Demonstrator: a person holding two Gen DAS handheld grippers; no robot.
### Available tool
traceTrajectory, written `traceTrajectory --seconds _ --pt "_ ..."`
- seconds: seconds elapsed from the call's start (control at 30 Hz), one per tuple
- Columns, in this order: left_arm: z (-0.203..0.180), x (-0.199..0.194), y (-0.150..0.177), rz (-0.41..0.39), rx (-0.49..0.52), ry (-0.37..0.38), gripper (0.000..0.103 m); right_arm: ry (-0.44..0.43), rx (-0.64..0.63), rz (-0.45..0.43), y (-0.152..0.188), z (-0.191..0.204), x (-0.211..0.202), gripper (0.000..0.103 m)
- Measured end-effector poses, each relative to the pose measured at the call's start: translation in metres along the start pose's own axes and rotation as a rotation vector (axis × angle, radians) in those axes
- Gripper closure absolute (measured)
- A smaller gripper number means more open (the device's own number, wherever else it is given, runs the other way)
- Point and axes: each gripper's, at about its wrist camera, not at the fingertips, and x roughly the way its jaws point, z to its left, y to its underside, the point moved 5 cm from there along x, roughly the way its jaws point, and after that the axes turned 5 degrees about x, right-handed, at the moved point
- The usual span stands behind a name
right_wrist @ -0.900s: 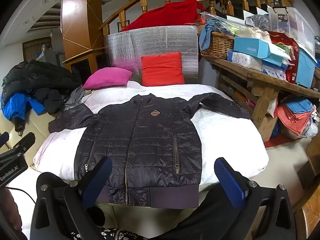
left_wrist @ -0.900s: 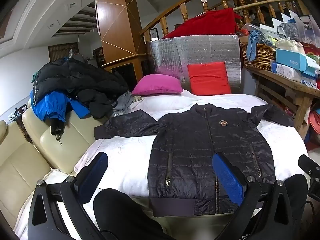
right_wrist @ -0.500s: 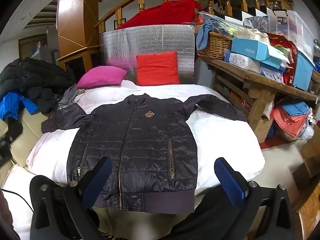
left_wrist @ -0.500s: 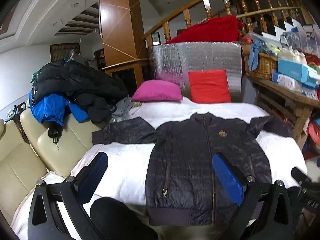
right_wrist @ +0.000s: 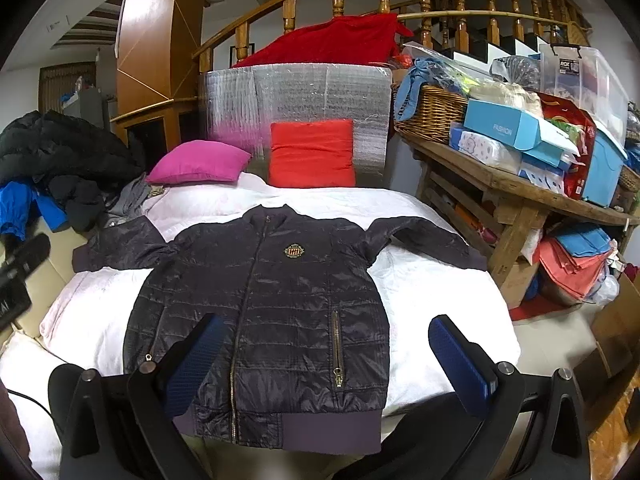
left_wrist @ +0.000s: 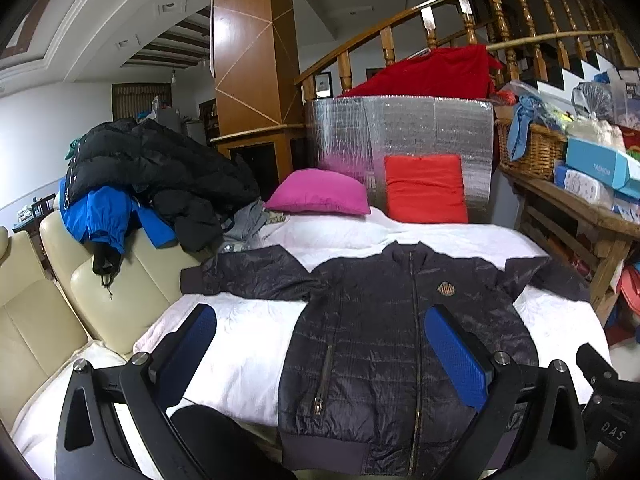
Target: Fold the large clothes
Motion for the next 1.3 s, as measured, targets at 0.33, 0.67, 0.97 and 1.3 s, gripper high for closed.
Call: traceTrajectory --seconds 0.33,0.67,0.97,1.3 --pt "-0.005 0.007 0.016 0.04 -0.008 0.007 0.0 -0.002 0.017 -0.001 0.008 -0.003 0.002 0.0" --pt "-0.002 0.009 0.018 0.047 -0.013 0.006 0.0 0.001 0.006 -0.008 0.009 0.001 -0.001 0.0" --pt "-0.004 0.011 0.019 0.054 -0.003 0.012 0.0 0.008 0.005 -0.011 0.008 0.0 -0.003 0.0" --pt "-0.005 0.011 0.02 0.057 0.001 0.018 0.0 0.016 0.009 -0.017 0.007 -0.003 -0.004 0.0"
